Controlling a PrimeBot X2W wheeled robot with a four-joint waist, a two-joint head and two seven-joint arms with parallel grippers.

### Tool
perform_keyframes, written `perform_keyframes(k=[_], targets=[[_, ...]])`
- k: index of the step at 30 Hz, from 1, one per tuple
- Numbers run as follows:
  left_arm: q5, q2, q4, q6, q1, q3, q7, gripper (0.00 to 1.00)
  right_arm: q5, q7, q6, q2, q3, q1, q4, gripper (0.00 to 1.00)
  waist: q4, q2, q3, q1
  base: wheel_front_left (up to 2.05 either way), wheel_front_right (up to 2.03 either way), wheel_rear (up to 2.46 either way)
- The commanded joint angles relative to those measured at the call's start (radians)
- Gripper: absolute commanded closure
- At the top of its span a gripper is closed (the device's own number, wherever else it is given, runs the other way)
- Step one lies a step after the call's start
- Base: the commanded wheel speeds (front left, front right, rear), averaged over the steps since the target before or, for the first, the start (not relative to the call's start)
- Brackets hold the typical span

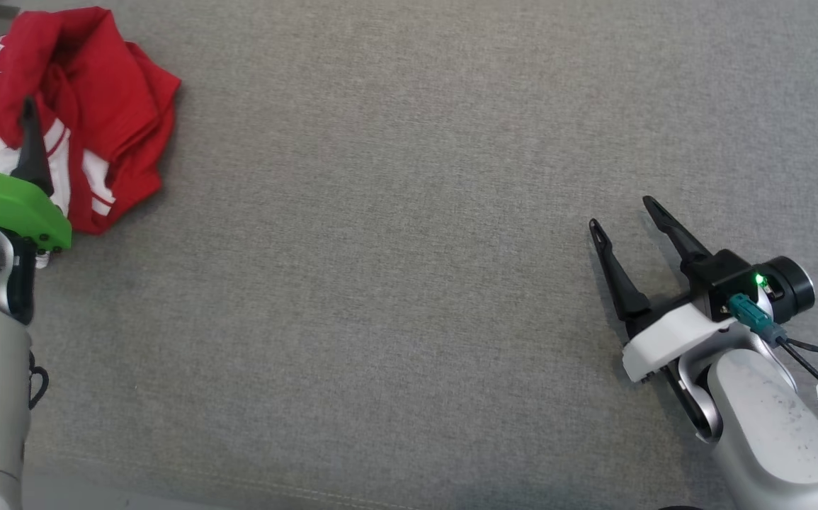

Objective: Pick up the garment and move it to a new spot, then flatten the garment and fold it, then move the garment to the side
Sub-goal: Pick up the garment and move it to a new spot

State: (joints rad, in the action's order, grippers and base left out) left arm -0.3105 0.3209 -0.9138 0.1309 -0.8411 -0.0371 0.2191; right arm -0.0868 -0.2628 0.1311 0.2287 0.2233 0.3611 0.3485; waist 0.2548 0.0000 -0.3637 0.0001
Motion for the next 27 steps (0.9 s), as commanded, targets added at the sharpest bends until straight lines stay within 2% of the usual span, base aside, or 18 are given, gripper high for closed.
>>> perform_keyframes(k=[1, 3, 8, 9, 10, 11, 15, 24, 27], targets=[[-0.016, 0.022, -0.027, -0.001, -0.031, -0.008, -0.012, 0.0, 0.001, -0.003, -0.001, 0.001, 0.002, 0.02, -0.009, 0.0, -0.057, 0.0, -0.058, -0.0001, 0.0, 0.0, 0.0], [-0.023, 0.044, -0.075, -0.011, -0.053, -0.003, -0.026, 0.0, 0.002, -0.003, -0.001, 0.001, 0.005, 0.029, -0.019, 0.0, -0.072, 0.0, -0.073, -0.0001, 0.0, 0.0, 0.0], [-0.034, 0.055, -0.163, -0.042, -0.097, 0.007, -0.037, 0.0, -0.005, -0.003, -0.001, -0.012, -0.002, 0.038, -0.03, 0.0, -0.1, 0.0, -0.085, -0.0001, 0.0, 0.0, 0.0], [-0.034, 0.057, -0.177, -0.041, -0.101, 0.005, -0.037, 0.21, -0.007, -0.003, -0.001, -0.014, -0.004, 0.038, -0.029, 0.0, -0.104, 0.0, -0.085, -0.0001, 0.0, 0.0, 0.0], [-0.036, 0.056, -0.19, -0.045, -0.105, 0.006, -0.037, 0.75, -0.006, -0.003, -0.001, -0.015, -0.005, 0.037, -0.028, 0.0, -0.107, 0.0, -0.083, -0.0001, 0.0, 0.0, 0.0], [-0.035, 0.056, -0.201, -0.047, -0.109, 0.005, -0.034, 1.0, -0.008, -0.003, -0.001, -0.018, -0.008, 0.035, -0.026, 0.0, -0.11, 0.0, -0.081, -0.0001, 0.0, 0.0, 0.0], [-0.034, 0.061, -0.24, -0.061, -0.122, 0.0, -0.032, 1.0, -0.014, -0.003, -0.001, -0.031, -0.015, 0.024, -0.017, 0.0, -0.119, 0.0, -0.058, -0.0001, 0.0, 0.0, 0.0], [0.008, 0.087, -0.171, -0.025, -0.176, -0.057, 0.036, 1.0, -0.029, -0.003, -0.001, -0.083, -0.028, -0.019, 0.003, 0.0, -0.138, 0.0, 0.059, -0.0001, 0.0, 0.0, 0.0], [0.027, 0.072, -0.138, -0.016, -0.2, -0.09, 0.04, 1.0, -0.036, -0.003, -0.001, -0.096, -0.042, -0.044, 0.011, 0.0, -0.142, 0.0, 0.102, -0.0001, 0.0, 0.0, 0.0]])
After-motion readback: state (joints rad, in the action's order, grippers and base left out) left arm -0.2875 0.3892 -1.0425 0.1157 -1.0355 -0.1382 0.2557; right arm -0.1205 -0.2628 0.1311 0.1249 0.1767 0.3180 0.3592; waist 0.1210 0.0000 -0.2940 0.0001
